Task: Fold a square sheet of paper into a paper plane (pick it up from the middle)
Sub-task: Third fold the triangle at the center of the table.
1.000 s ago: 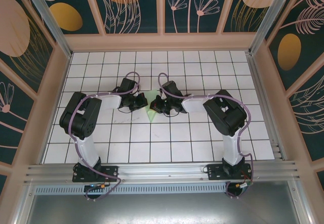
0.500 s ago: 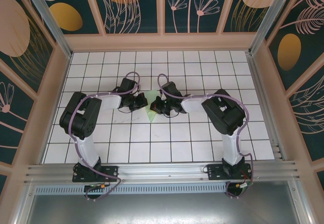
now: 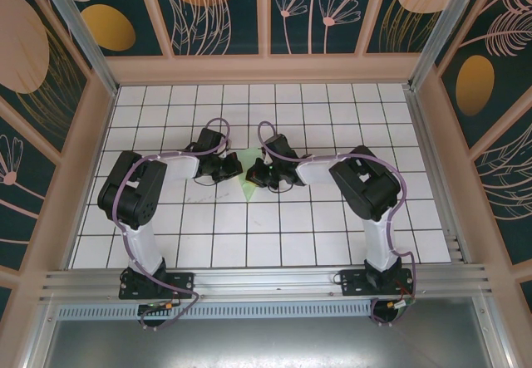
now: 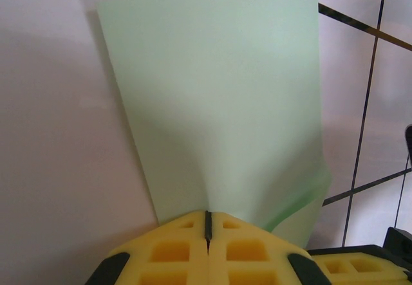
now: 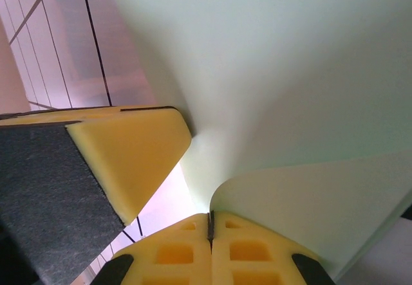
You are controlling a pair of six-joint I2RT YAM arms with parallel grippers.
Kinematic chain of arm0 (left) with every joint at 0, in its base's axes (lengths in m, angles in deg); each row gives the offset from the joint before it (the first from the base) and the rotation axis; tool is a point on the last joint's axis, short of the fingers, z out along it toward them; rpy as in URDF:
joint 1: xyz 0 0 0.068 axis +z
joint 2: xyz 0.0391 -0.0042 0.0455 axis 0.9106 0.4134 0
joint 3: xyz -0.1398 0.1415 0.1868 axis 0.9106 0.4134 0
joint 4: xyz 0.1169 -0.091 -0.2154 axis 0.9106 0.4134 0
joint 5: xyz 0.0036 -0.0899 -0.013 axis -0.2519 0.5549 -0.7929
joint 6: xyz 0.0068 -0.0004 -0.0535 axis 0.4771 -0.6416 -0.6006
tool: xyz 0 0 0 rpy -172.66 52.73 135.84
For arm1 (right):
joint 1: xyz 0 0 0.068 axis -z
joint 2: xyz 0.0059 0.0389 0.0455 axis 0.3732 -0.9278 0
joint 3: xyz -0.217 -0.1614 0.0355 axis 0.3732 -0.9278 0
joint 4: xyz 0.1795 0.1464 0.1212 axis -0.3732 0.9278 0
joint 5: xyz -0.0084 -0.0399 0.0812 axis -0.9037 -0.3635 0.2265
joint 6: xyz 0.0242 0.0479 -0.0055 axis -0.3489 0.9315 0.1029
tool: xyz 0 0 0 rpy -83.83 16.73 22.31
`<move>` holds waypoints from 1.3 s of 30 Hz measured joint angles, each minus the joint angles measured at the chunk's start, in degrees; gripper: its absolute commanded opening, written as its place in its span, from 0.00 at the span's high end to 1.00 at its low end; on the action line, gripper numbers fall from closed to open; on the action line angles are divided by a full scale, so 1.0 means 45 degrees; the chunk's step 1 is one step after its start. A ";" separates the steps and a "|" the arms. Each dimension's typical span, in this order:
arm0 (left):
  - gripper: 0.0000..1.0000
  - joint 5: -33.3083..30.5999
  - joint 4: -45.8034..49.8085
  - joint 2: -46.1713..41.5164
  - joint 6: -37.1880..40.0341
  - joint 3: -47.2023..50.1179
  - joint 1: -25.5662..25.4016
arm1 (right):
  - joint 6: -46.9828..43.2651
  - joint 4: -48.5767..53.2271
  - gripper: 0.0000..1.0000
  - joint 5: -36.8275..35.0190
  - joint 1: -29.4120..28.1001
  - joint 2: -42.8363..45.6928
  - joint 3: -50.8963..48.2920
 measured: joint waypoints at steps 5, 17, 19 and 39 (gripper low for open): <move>1.00 0.0005 -0.0005 0.0000 0.0000 0.0000 0.0000 | 0.0000 0.0005 1.00 -0.0005 0.0000 -0.0068 0.0005; 1.00 0.0005 -0.0005 0.0000 0.0000 0.0000 0.0000 | 0.0000 -0.0024 1.00 0.0000 0.0000 -0.0155 0.0005; 1.00 0.0000 0.0000 -0.0005 -0.0015 0.0000 0.0000 | 0.0000 -0.0024 1.00 0.0000 0.0000 -0.0155 0.0005; 0.79 -0.0763 0.0345 -0.1535 -0.0831 0.0330 0.0860 | 0.0049 -0.0199 0.66 0.0325 0.0000 -0.0185 0.0209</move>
